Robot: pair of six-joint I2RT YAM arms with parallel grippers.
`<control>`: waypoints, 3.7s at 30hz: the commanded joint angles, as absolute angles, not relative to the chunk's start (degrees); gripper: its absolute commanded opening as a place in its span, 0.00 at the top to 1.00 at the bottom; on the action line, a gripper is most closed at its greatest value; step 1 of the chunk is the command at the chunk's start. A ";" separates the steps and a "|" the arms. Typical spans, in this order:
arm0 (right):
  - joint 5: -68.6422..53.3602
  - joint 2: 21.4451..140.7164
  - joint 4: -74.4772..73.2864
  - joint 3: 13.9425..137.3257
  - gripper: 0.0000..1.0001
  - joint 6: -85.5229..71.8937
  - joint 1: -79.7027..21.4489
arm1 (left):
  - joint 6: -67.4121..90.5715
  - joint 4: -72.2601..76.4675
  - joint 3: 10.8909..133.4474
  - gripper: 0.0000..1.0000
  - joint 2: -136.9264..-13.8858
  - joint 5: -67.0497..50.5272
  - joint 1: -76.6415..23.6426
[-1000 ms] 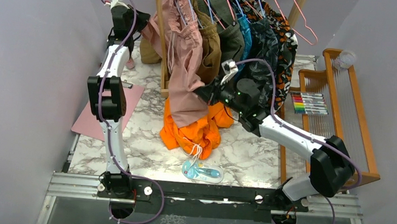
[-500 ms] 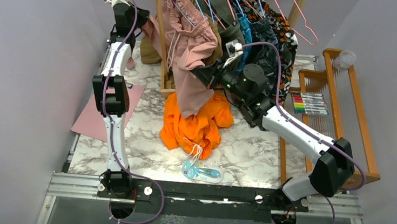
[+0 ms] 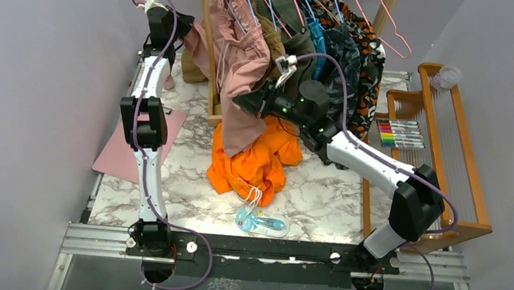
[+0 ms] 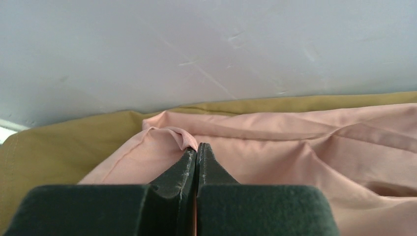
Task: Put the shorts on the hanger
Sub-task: Place the hanger on the clothesline.
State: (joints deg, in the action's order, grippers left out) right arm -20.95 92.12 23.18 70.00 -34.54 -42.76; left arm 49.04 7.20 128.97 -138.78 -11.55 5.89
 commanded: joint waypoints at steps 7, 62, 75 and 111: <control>-23.54 92.51 30.85 67.48 0.99 -39.95 -43.24 | 47.55 9.60 126.93 1.00 -135.93 -11.93 6.77; 9.74 102.88 -6.79 117.31 0.38 0.92 -41.92 | 27.72 -7.11 43.10 0.01 -57.13 0.99 -12.71; 7.70 105.62 -7.73 117.57 0.48 2.06 -41.88 | 25.73 -12.60 35.29 0.01 -48.58 0.83 -15.22; 14.86 109.18 -6.43 119.70 0.99 -3.12 -43.33 | 24.87 -13.25 34.01 0.02 -46.25 1.32 -18.01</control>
State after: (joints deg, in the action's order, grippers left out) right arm 8.27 110.45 -9.45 121.58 -1.41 -43.03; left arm 25.41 -14.66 34.26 -46.15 1.65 -17.76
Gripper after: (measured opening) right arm 0.098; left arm 0.985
